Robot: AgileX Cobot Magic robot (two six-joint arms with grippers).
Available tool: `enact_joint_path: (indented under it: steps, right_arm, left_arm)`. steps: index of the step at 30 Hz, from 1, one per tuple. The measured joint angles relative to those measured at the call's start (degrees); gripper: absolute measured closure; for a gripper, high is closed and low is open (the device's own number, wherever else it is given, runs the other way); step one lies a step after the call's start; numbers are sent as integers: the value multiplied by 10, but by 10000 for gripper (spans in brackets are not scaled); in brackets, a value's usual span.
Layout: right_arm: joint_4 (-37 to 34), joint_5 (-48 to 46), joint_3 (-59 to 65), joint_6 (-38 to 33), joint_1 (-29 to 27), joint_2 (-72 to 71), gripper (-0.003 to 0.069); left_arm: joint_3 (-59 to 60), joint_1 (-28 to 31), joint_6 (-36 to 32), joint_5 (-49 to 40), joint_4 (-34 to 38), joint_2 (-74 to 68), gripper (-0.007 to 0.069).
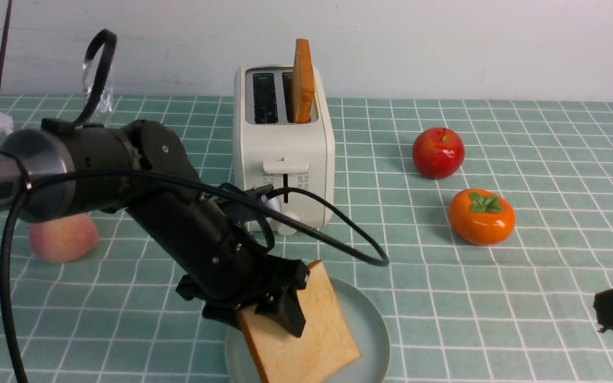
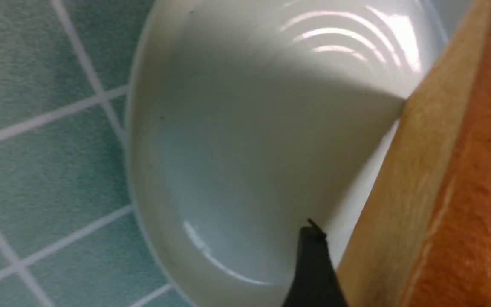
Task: Take toasted bread from bread machine on blue coffee table place on plate.
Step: 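Place the slice of bread on the plate with the left gripper, then grasp the toast slice in the toaster and pull it up out of the slot with the right gripper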
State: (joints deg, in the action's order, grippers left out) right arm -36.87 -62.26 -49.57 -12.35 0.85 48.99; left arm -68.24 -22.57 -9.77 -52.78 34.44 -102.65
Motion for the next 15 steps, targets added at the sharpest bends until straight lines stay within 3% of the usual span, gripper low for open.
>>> enact_joint_path:
  steps: [3,7,11,15]
  right_arm:
    - [0,0,0,0,0,0,552]
    - [0,0,0,0,0,0,552]
    - [0,2,0,-1,0,0,549]
    - [-4,14,-2,-20,0,0,547]
  left_arm:
    - [-19,0,18,-18,-54,-1,88]
    - [-62,0,58,-50,-115,-1,81]
    - [-124,0,94,-96,-182,-1,124]
    - [-177,0,146,-147,-242,-1,243]
